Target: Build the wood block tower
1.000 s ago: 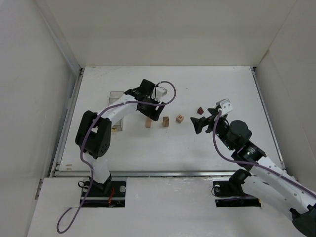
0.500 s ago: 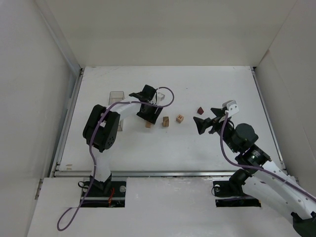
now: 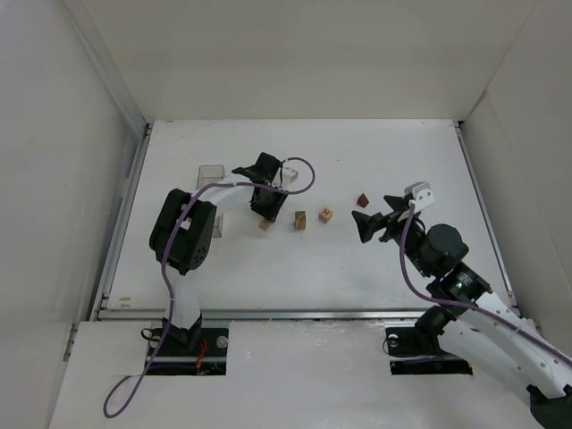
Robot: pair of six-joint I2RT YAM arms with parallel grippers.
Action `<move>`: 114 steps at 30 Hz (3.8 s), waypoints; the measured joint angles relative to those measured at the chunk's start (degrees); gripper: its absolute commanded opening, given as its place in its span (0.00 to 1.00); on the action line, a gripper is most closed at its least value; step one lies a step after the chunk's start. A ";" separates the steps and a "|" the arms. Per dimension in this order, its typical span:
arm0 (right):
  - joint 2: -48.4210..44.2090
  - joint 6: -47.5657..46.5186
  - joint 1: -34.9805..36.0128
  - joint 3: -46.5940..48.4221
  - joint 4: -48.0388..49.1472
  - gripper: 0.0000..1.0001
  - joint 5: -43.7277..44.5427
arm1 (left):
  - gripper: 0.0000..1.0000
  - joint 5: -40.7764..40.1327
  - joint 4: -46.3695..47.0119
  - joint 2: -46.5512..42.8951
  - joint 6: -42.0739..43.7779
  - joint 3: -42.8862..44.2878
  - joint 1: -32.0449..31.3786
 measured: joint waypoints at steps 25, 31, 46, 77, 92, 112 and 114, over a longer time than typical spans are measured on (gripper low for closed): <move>-9.40 -2.62 0.00 -1.88 -2.29 1.00 0.92 | 0.00 12.00 -28.52 1.14 45.31 29.03 -11.96; -9.64 -3.08 0.00 -2.03 -3.04 1.00 1.07 | 0.00 9.97 -28.26 3.28 41.31 29.29 -12.81; -10.14 -3.10 0.00 -2.82 -3.89 1.00 1.07 | 0.00 7.06 -25.29 5.51 38.21 26.32 -13.05; -11.96 -3.93 0.00 -3.76 -4.94 1.00 1.81 | 0.00 6.64 -23.93 6.56 36.85 25.81 -13.57; -12.50 -4.15 0.00 -3.98 -4.98 1.00 2.38 | 0.00 6.88 -24.24 6.73 36.13 25.18 -13.60; -12.61 -4.15 0.00 -4.59 -5.01 1.00 2.43 | 0.00 6.19 -23.43 6.73 36.00 25.18 -13.22; -12.61 -4.15 0.00 -4.59 -5.01 1.00 2.43 | 0.00 6.14 -23.32 6.73 35.98 25.20 -13.16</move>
